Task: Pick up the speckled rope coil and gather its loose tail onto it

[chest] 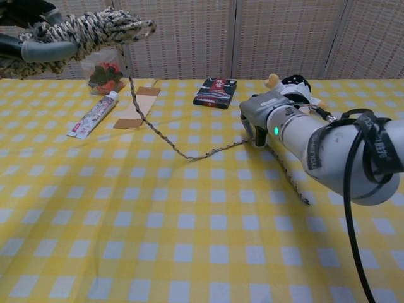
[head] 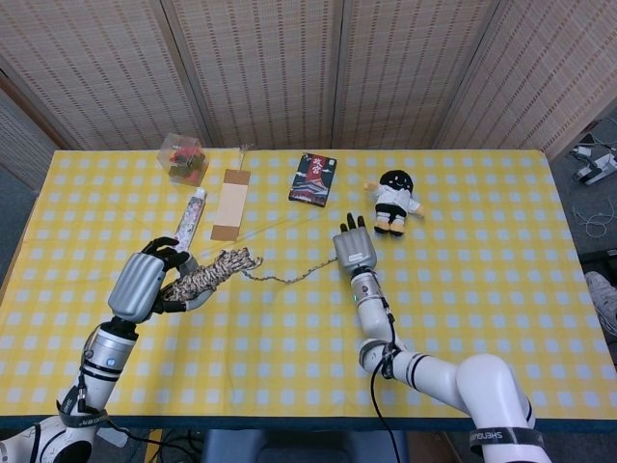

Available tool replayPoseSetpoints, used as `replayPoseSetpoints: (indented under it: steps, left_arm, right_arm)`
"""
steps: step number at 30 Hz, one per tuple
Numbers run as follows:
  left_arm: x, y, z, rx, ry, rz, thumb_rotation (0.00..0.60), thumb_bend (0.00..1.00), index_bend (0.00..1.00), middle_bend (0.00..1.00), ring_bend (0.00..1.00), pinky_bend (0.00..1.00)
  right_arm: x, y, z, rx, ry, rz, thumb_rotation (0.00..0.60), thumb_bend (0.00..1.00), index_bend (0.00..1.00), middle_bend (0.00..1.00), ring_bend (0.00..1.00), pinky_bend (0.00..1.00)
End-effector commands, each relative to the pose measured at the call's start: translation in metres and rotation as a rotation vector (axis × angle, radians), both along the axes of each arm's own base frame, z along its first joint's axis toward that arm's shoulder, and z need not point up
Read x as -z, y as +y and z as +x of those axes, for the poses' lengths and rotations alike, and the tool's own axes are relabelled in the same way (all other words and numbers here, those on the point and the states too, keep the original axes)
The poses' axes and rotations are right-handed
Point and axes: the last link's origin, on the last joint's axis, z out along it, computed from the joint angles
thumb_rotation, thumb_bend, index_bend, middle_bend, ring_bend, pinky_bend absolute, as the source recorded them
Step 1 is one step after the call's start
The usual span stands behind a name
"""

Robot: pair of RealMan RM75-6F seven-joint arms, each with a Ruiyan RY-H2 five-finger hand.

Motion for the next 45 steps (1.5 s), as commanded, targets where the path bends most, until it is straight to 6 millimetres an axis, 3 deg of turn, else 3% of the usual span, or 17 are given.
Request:
replayPoseSetpoints:
  steps: [1,30,37,45]
  left_arm:
    - [0.0,0.0,0.0,-0.001,0.0,0.0,0.368,0.22,0.71,0.69,0.53,0.24]
    - [-0.001,0.004,-0.003,-0.013,0.001,0.008,0.368,0.23,0.71,0.69,0.53,0.24]
    - [-0.015,0.02,-0.006,-0.053,-0.005,0.052,0.378,0.22,0.71,0.69,0.53,0.24]
    - [-0.023,0.045,-0.005,-0.139,-0.008,0.077,0.382,0.22,0.72,0.69,0.53,0.24]
  right_arm:
    - [0.001,0.0,-0.001,-0.003,-0.009,-0.01,0.6,0.32,0.51,0.17,0.0,0.01]
    - [0.005,-0.002,-0.008,-0.01,-0.011,-0.016,0.6,0.35,0.58,0.18,0.0,0.01]
    - [-0.022,0.002,0.001,-0.058,-0.072,-0.032,0.6,0.36,0.59,0.18,0.0,0.01]
    - [-0.075,0.03,0.021,-0.172,-0.15,-0.038,0.6,0.36,0.59,0.18,0.0,0.01]
